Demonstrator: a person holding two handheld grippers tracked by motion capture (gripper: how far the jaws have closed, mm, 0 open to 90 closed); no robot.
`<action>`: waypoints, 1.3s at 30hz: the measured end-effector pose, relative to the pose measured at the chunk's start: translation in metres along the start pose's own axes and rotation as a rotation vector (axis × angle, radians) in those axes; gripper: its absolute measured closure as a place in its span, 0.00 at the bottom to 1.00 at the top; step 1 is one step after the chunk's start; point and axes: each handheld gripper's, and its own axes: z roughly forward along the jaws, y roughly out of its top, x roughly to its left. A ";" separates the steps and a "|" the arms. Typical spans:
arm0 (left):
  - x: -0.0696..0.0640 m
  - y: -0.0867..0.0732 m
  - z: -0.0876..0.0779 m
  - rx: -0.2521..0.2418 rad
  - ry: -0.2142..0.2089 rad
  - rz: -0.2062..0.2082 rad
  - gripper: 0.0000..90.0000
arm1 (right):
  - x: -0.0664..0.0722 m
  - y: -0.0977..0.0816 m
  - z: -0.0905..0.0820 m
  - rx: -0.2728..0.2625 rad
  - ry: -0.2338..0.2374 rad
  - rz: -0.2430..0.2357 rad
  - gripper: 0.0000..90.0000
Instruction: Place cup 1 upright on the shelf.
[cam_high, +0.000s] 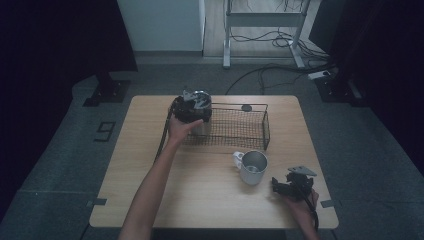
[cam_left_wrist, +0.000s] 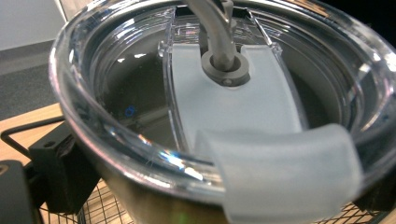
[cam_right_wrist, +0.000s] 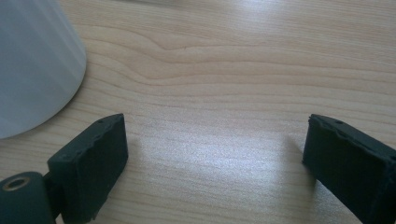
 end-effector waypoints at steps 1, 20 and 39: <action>0.000 -0.001 0.001 0.003 0.002 -0.001 0.04 | 0.000 0.000 0.000 0.000 0.000 0.000 0.07; -0.005 -0.014 0.015 0.050 0.016 0.004 0.04 | 0.000 0.000 0.000 0.000 0.000 0.000 0.07; -0.004 -0.022 0.013 0.045 0.012 -0.023 0.03 | 0.000 0.000 0.000 -0.001 0.000 0.000 0.07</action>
